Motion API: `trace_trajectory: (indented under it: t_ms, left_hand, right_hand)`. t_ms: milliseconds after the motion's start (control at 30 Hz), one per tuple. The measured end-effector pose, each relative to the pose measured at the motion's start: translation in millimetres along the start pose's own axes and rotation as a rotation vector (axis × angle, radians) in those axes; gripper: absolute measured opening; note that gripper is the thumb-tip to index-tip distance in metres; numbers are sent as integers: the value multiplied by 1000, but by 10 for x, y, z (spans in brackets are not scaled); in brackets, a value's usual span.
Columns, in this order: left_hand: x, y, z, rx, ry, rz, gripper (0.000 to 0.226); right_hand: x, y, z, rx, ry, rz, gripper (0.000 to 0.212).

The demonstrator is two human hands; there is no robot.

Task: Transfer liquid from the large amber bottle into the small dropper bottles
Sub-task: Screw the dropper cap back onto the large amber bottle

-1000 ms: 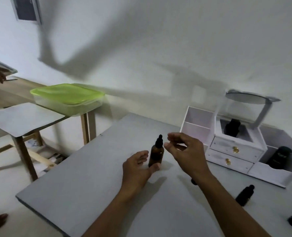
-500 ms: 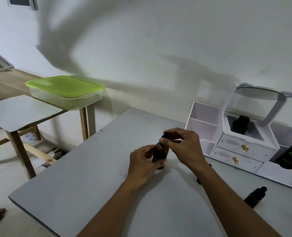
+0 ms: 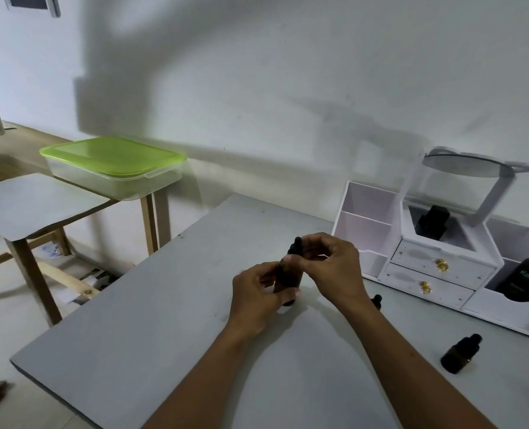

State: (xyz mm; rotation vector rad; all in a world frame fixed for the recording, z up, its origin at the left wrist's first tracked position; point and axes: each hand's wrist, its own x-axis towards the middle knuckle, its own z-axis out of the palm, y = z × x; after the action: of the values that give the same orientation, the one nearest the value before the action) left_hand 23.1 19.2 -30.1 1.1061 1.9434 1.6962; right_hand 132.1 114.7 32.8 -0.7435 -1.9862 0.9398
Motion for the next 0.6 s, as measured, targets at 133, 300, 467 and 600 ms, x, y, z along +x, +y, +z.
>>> trace_trajectory:
  t_ms: [133, 300, 467, 600]
  left_hand:
    - [6, -4, -4, -8, -3, 0, 61]
    - [9, 13, -9, -15, 2, -8, 60]
    - [12, 10, -6, 6, 1, -4, 61]
    - [7, 16, -8, -1, 8, -11, 61]
  right_hand:
    - [3, -18, -29, 23, 1, -4, 36]
    - [23, -42, -55, -8, -50, -19, 32]
    - [22, -24, -13, 1, 21, -7, 29]
    - [7, -34, -33, 39, -2, -16, 35]
